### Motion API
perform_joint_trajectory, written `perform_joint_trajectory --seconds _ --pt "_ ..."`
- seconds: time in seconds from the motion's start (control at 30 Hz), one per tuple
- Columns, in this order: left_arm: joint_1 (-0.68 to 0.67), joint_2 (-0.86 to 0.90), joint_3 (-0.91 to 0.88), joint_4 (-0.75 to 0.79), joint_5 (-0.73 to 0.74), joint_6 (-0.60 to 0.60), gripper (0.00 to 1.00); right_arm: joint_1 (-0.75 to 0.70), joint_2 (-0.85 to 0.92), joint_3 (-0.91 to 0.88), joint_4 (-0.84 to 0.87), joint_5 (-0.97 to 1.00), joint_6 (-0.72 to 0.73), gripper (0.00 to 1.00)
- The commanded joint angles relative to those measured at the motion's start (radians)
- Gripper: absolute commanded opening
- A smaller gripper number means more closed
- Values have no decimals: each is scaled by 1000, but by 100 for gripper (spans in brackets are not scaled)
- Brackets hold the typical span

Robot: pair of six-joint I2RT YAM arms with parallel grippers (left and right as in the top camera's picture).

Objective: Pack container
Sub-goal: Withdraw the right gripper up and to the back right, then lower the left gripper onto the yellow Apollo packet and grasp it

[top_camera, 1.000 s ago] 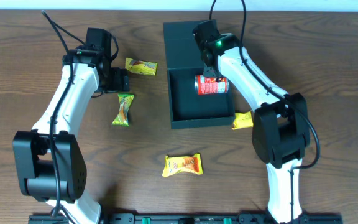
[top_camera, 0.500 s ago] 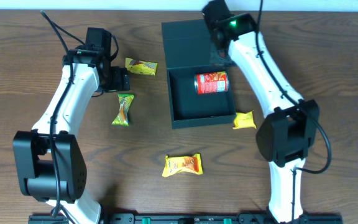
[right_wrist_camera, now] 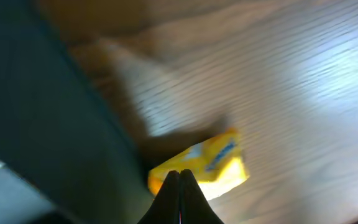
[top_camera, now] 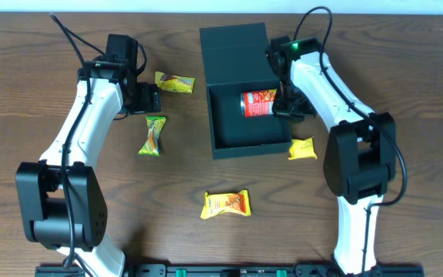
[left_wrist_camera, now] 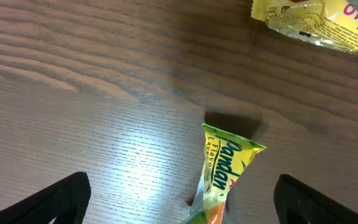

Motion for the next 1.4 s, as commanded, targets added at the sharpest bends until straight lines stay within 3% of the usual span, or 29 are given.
perform_joint_trajectory --seconds 0.0,0.23,0.4,0.6,0.63,0.67,0.7,0.73,0.8,0.97,1.1,1.23,1.37 --pt "2 2 -3 -4 -18 -7 95 17 -8 -8 18 -148 24 2" --pt "2 2 -3 -4 -18 -7 95 19 -8 -7 88 -335 25 1" --pt "2 2 -3 6 -26 -7 95 0 -8 37 72 47 9 2" --pt "-8 -1 10 48 -27 41 95 -44 -8 366 -7 153 -138 2" --pt "-16 -2 18 47 -28 70 95 -48 -8 428 -10 150 -173 21" --pt "-24 -3 25 48 -29 97 95 -51 -8 469 -10 145 -200 45" --pt "-34 -3 35 49 -29 126 95 -53 -8 529 -12 137 -237 78" --pt "-47 -3 45 56 -29 177 95 -55 -8 576 -14 134 -269 98" --pt "-78 -3 58 93 -29 340 96 -54 -8 658 -15 134 -344 99" --pt "-149 -2 59 215 -29 775 95 -54 -8 715 -36 135 -362 99" --pt "-148 -2 59 355 -29 1017 95 -55 -8 715 -36 134 -362 99" --pt "-130 -2 59 479 5 1130 95 -55 -8 715 -40 134 -362 99" --pt "-101 -2 59 492 193 1178 95 -56 -8 715 -31 134 -406 99"
